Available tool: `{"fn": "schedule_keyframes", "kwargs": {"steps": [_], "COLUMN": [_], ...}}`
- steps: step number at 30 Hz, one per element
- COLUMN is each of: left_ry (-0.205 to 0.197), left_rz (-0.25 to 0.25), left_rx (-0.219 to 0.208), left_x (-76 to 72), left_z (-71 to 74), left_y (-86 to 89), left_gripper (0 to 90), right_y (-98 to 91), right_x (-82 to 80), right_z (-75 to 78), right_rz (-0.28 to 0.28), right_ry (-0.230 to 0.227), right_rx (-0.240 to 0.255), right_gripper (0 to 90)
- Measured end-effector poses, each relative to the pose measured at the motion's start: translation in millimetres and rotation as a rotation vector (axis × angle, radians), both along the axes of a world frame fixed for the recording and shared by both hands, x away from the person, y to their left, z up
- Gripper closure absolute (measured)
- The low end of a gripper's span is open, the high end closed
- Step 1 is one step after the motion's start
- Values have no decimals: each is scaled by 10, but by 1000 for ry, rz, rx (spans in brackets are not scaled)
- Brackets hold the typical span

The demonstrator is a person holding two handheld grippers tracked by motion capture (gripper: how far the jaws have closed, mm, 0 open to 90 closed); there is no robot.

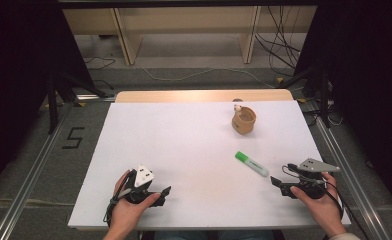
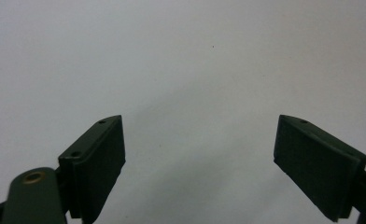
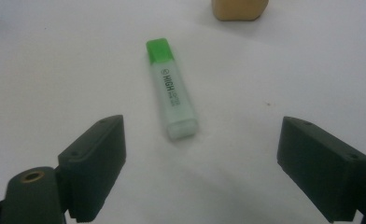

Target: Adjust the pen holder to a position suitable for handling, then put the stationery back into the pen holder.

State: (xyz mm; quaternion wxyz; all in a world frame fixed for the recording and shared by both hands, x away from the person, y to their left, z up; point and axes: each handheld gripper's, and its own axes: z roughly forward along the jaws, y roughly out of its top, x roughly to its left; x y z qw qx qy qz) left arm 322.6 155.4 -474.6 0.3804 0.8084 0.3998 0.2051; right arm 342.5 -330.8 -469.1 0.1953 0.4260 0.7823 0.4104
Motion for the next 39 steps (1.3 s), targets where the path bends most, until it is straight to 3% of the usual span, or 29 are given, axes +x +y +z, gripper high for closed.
{"fn": "schedule_keyframes", "kwargs": {"steps": [21, 31, 35, 39], "left_ry": [1, 5, 6, 5], "left_rz": [13, 25, 31, 34], "left_rx": [1, -9, -5, -6], "left_x": [1, 9, 7, 18], "left_z": [-9, -1, -2, -7], "left_y": [28, 8, 6, 4], "left_gripper": [165, 169, 169, 171], "right_y": [28, 86, 139, 113], "right_x": [62, 181, 273, 376], "right_z": [21, 81, 54, 35], "right_rz": [-8, -2, 1, 7], "right_ry": [-6, -6, -33, -2], "right_rx": [-3, -46, -92, -76], "right_gripper": [179, 541, 681, 845]}}
